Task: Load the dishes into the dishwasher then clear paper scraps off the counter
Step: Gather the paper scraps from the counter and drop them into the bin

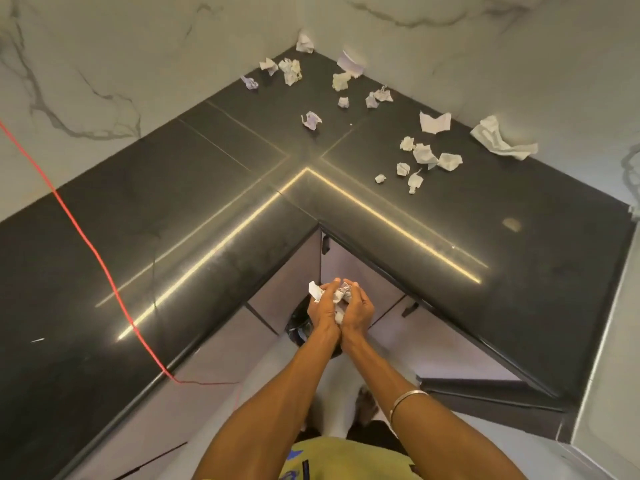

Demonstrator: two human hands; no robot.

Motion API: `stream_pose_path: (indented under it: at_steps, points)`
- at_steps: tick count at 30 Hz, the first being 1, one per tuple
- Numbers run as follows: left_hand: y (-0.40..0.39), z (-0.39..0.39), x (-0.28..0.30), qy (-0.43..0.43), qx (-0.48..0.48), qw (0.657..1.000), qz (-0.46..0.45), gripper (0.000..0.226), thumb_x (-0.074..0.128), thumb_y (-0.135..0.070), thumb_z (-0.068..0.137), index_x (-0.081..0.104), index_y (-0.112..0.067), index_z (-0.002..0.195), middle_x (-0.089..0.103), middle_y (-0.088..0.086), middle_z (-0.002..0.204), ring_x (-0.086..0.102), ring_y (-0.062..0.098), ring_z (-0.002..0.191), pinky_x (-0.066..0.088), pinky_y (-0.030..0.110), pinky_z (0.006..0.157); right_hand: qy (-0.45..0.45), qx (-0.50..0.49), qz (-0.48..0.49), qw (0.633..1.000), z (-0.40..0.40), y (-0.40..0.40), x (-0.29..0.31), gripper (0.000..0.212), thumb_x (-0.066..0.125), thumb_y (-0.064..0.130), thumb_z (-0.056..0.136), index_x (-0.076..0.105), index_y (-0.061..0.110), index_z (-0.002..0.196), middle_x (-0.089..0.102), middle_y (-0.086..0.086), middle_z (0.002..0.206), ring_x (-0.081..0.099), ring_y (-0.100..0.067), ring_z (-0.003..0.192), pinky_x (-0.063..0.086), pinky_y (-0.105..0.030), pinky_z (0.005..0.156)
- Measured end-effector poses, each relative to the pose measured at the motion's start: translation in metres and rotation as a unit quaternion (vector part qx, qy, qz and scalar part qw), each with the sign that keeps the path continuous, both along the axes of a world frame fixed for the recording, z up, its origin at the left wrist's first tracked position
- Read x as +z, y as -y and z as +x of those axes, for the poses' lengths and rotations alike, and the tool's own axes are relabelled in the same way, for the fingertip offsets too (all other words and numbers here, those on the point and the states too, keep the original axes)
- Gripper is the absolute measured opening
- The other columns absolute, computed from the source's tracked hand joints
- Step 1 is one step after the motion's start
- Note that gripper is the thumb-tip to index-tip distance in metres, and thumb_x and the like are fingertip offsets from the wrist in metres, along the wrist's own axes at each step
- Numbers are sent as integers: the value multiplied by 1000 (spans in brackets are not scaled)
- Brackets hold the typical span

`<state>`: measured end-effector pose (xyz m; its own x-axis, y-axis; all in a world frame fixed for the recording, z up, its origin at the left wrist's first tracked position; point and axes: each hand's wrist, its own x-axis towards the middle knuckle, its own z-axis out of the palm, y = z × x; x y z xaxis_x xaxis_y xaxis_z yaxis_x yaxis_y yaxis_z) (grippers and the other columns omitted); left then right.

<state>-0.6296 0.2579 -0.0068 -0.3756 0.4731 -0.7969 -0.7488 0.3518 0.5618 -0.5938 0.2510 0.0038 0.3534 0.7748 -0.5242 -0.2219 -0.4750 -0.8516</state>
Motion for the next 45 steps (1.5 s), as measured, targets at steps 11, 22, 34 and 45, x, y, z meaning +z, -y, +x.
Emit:
stream_pose_path:
  at_steps: [11,22,34,45]
  points:
    - [-1,15,-160,52,-9,996,-67,85,94,-51,47,69,-10,117,74,11,104,71,29,97,56,48,92,-6,58,-90,994,28,-8,-130,21,53,20,94,73,24,90,73,0,99,69,-15,84,58,-26,69]
    - [-9,1,-421,44,-110,992,-47,69,60,-66,86,48,-25,140,50,0,143,51,21,128,42,45,109,-2,81,-139,987,18,-24,-376,18,51,32,101,65,24,108,69,4,106,65,-10,95,46,-3,65]
    - [-13,-29,-395,137,-118,977,-111,110,54,-90,60,34,-29,150,31,7,157,30,39,142,22,64,113,-191,178,-247,933,51,-54,-357,42,29,52,103,51,23,123,55,-12,131,59,-26,107,48,-41,93]
    - [-18,-9,-157,-73,-222,958,-164,43,49,-47,92,71,-11,97,69,13,105,58,35,108,45,51,101,149,346,-228,898,37,-39,-135,58,29,49,102,53,10,138,52,-13,143,50,-31,129,40,-37,109]
